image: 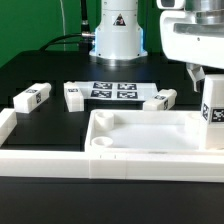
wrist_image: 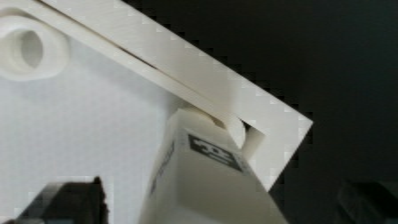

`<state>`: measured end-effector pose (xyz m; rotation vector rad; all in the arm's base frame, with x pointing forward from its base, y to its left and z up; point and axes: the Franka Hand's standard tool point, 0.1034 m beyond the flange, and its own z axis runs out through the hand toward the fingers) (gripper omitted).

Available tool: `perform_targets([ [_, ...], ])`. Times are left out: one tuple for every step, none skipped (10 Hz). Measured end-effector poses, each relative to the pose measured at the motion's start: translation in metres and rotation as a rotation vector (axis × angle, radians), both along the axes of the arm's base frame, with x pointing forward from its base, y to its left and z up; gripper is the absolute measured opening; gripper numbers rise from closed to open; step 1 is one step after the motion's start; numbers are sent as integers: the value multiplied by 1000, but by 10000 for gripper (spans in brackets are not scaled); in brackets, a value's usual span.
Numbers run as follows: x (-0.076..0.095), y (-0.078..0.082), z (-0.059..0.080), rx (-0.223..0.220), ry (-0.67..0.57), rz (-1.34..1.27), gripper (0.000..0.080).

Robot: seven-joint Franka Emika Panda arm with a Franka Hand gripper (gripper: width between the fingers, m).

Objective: Assemble desk

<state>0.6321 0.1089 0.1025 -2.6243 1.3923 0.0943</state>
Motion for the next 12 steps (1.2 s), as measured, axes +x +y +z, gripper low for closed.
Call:
perform_targets([
  [-1, -1, 1, -14, -3, 116, 649],
  [1, -2, 3, -31, -26, 249, 649],
  [2, -3, 4, -48, -44, 365, 649],
  [3, -4, 5, -65, -57, 473, 649],
  [4, -4, 6, -85, -72, 588, 649],
  [5, -3, 7, -96, -84, 686, 649],
  [5, -1, 7, -107, -94, 771, 649],
  [4, 2, 7, -115, -98, 823, 649],
  [3, 2, 6, -119, -111, 931, 649],
  [1, 0, 4, -118, -116, 1005, 649],
  [1, -3, 2, -116, -122, 1062, 637],
  [1, -5, 2, -115, -122, 1075, 637],
])
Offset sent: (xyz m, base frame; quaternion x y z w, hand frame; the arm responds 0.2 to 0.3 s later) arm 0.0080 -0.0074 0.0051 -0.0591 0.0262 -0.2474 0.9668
